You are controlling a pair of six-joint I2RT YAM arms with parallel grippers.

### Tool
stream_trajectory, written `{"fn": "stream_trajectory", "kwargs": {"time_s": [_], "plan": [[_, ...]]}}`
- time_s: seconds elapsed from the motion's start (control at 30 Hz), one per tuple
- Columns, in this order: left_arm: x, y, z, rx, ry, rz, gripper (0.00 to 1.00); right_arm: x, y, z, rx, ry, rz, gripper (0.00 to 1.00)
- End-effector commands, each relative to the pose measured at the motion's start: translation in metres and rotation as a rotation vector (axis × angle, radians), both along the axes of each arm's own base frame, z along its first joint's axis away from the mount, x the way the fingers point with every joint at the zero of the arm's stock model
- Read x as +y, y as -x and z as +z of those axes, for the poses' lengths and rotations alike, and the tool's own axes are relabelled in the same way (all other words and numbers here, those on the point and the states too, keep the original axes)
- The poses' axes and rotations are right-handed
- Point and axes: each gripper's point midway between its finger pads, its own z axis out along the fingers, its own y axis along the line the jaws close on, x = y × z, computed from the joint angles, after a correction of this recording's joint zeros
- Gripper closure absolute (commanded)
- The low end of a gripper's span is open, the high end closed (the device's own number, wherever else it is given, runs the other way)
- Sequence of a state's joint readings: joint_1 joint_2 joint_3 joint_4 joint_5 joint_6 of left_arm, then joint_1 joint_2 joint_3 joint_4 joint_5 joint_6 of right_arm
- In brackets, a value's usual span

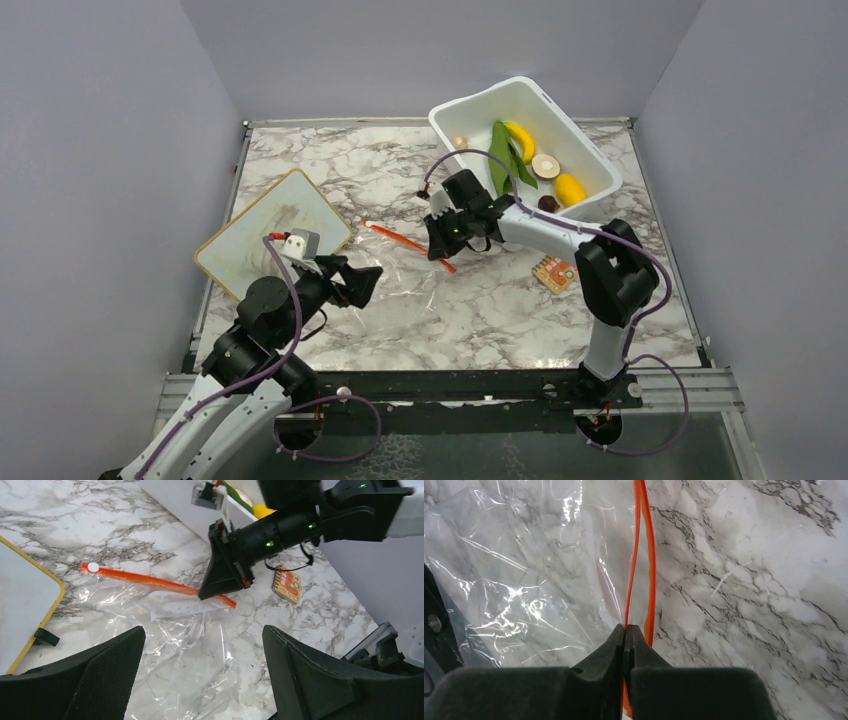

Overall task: Place the food in the zip-top bag and seal the zipper
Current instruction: Pick up the zipper food storage bag at the center of the board.

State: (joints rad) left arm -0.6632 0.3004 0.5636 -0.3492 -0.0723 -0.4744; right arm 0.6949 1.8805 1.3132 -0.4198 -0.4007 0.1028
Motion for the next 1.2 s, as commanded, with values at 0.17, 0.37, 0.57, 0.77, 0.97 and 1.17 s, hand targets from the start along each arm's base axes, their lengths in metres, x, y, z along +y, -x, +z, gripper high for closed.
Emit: {"fn": "stream_trajectory", "kwargs": {"time_s": [0.17,0.37,0.57,0.77,0.97,1.17], "plan": [[-0.017,-0.016,-0.043,0.247,0.034,0.056,0.16,-0.025,0.010,0.100,-0.223,-0.121,-0.092,0.99],[-0.052,-0.031,-0.015,0.322,0.157,0.004,0.18,-0.046,0.029,0.155,-0.346,-0.224,-0.122,0.99],[-0.097,-0.047,0.028,0.332,0.332,-0.122,0.16,-0.058,0.047,0.186,-0.445,-0.310,-0.098,0.99],[-0.116,-0.065,0.030,0.357,0.364,-0.131,0.16,-0.058,0.066,0.182,-0.412,-0.378,-0.074,0.99],[-0.126,-0.072,0.009,0.391,0.385,-0.137,0.18,-0.054,0.076,0.170,-0.364,-0.409,-0.044,0.99],[-0.124,-0.080,-0.009,0.380,0.322,-0.107,0.32,-0.046,0.089,0.178,-0.336,-0.498,-0.007,0.99]]}}
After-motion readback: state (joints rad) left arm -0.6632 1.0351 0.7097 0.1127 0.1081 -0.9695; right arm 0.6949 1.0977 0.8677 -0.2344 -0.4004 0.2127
